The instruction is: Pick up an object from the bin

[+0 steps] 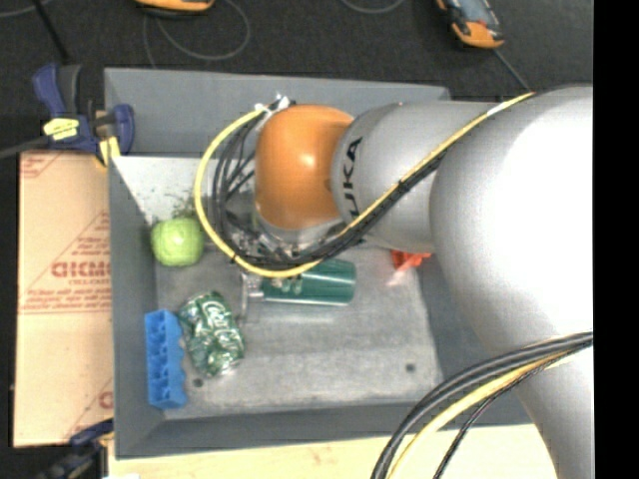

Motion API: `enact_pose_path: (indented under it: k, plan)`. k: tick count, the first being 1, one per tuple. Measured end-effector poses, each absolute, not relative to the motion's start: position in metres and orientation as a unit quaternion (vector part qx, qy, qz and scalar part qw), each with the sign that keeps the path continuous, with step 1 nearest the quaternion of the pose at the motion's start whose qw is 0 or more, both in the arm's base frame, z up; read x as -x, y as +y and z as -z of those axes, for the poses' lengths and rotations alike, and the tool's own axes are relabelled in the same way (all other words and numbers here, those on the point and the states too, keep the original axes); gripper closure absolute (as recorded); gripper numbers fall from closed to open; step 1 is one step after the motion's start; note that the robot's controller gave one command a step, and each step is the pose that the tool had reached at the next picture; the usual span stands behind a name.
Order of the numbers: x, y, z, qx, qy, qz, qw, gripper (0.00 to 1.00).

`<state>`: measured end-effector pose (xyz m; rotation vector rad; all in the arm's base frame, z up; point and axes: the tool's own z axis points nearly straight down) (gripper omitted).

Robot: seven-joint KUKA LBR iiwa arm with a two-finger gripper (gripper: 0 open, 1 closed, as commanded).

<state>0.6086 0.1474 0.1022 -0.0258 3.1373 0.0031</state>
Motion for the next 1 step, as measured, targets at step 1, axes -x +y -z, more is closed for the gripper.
enact_pose_path:
  k: [1]
  plan:
    - [-0.6085, 0.1474, -0.1022, 0.007, 1.000, -0.001, 0.002, 0.00]
